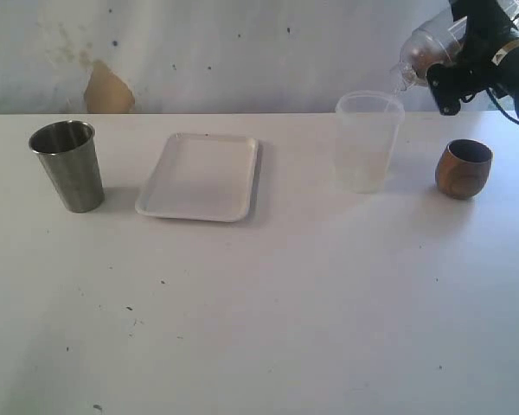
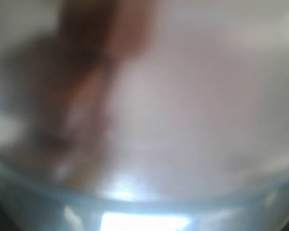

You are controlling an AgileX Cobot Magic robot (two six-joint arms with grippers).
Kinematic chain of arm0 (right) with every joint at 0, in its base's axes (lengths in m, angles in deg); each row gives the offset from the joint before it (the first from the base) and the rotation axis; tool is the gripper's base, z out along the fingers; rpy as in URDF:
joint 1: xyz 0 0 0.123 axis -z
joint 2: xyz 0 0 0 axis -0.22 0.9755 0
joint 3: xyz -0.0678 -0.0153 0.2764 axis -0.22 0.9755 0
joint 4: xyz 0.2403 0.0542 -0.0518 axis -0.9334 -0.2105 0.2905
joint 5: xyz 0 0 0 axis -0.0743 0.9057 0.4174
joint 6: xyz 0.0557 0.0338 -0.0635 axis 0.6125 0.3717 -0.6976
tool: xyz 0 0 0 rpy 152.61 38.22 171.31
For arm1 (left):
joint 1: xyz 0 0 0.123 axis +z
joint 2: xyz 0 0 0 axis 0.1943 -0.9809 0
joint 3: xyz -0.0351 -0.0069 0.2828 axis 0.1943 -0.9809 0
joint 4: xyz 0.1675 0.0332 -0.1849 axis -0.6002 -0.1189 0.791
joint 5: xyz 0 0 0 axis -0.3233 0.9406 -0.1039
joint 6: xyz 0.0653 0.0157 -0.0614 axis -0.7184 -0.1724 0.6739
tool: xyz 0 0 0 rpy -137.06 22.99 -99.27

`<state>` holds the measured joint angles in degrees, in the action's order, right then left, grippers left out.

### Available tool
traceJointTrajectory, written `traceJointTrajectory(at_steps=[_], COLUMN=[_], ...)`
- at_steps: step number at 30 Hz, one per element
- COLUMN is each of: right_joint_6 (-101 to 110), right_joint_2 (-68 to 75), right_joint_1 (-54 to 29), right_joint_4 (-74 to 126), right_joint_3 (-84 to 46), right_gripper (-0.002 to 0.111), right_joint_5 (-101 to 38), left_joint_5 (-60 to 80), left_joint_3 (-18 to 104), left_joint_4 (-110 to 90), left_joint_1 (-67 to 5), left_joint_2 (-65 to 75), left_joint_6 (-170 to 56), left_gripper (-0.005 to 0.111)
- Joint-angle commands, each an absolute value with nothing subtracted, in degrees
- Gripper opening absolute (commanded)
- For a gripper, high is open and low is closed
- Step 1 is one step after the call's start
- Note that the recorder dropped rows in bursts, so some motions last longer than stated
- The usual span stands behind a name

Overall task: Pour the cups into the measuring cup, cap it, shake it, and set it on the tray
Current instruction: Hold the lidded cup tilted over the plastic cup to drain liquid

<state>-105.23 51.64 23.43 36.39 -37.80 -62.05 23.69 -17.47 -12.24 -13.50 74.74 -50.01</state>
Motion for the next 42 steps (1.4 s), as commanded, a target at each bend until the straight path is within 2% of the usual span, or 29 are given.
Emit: traceJointTrajectory(at_steps=[1, 42], right_joint_6=[-105.7, -108.5], right_joint_2=[50.9, 50.9], right_joint_1=[23.6, 23.6], right_joint_4=[36.2, 38.8], right_joint_3=[-38.5, -38.5], right_gripper=[0.0, 0.0], right_joint_5=[-65.7, -68.4], left_joint_5=[23.3, 23.3], left_joint_3=[-17.7, -17.7], left_joint_4=[-11.9, -11.9], left_joint_1=[-13.6, -13.6], left_joint_2=[75.0, 75.0], left_joint_6=[-50.0, -50.0], left_gripper=[0.0, 0.0])
